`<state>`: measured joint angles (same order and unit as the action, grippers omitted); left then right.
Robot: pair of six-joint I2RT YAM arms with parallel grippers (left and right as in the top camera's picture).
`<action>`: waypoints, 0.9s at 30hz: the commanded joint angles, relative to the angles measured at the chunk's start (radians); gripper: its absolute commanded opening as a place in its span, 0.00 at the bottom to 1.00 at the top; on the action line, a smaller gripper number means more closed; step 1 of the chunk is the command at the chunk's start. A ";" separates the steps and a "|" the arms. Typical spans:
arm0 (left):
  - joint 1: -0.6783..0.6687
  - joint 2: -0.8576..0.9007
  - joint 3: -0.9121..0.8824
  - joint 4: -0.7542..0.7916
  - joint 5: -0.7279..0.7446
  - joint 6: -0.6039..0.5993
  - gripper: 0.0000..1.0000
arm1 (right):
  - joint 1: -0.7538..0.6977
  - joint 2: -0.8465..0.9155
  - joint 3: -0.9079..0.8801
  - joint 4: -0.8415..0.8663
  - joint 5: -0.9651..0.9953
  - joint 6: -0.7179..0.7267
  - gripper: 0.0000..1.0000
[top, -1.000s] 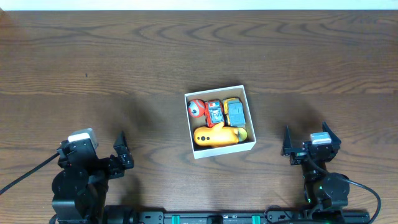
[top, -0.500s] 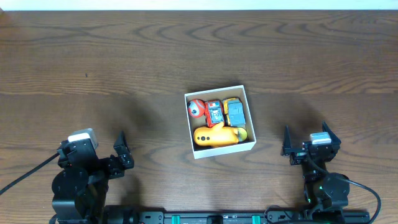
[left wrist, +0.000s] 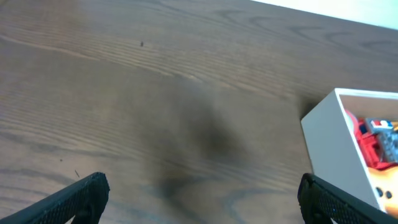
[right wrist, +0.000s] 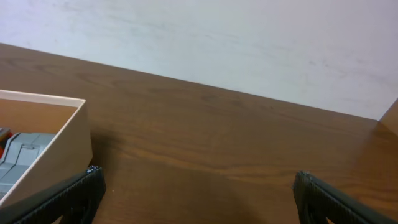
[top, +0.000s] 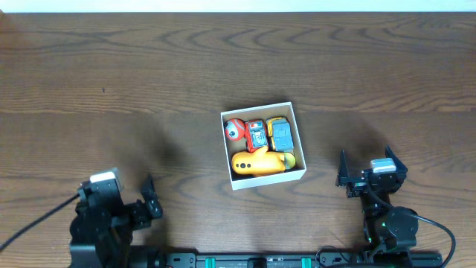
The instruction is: Pack container
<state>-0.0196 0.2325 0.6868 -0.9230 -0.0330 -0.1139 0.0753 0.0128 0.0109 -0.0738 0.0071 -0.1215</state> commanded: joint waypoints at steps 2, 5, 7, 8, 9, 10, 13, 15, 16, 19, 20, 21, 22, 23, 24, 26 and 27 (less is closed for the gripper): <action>0.006 -0.092 -0.143 0.105 0.005 0.097 0.98 | -0.011 -0.007 -0.005 0.000 -0.008 -0.014 0.99; 0.008 -0.159 -0.280 0.280 0.053 0.174 0.98 | -0.011 -0.007 -0.005 0.000 -0.008 -0.014 0.99; 0.010 -0.187 -0.346 0.373 0.059 0.186 0.98 | -0.011 -0.007 -0.005 0.000 -0.008 -0.014 0.99; 0.010 -0.200 -0.382 0.425 0.059 0.198 0.98 | -0.011 -0.007 -0.005 0.000 -0.008 -0.014 0.99; 0.010 -0.209 -0.415 0.476 0.059 0.214 0.98 | -0.011 -0.007 -0.005 0.000 -0.008 -0.014 0.99; 0.010 -0.215 -0.441 0.518 0.059 0.229 0.98 | -0.011 -0.007 -0.005 0.000 -0.008 -0.014 0.99; 0.010 -0.229 -0.518 0.665 0.059 0.279 0.98 | -0.011 -0.007 -0.005 0.000 -0.008 -0.014 0.99; 0.010 -0.231 -0.565 0.758 0.059 0.302 0.98 | -0.011 -0.007 -0.005 0.000 -0.008 -0.014 0.99; 0.010 -0.231 -0.585 0.791 0.059 0.304 0.98 | -0.011 -0.007 -0.005 0.000 -0.008 -0.014 0.99; 0.010 -0.231 -0.642 0.840 0.059 0.300 0.98 | -0.011 -0.007 -0.005 0.000 -0.008 -0.014 0.99; 0.010 -0.231 -0.657 0.839 0.059 0.292 0.98 | -0.011 -0.007 -0.005 0.000 -0.008 -0.014 0.99; 0.010 -0.231 -0.670 0.839 0.060 0.285 0.98 | -0.011 -0.007 -0.005 0.000 -0.008 -0.014 0.99; 0.010 -0.231 -0.681 0.845 0.059 0.273 0.98 | -0.011 -0.007 -0.005 0.000 -0.008 -0.014 0.99; 0.010 -0.231 -0.683 0.855 0.060 0.274 0.98 | -0.011 -0.007 -0.005 0.000 -0.008 -0.014 0.99; 0.010 -0.231 -0.683 0.854 0.059 0.274 0.98 | -0.011 -0.007 -0.005 0.000 -0.008 -0.014 0.99; 0.010 -0.231 -0.683 0.854 0.059 0.274 0.98 | -0.011 -0.007 -0.005 0.000 -0.008 -0.014 0.99; 0.010 -0.231 -0.683 0.854 0.060 0.272 0.98 | -0.011 -0.007 -0.005 0.000 -0.008 -0.014 0.99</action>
<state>-0.0147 0.0105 0.0368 -0.0570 0.0235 0.1577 0.0753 0.0120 0.0097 -0.0723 0.0067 -0.1215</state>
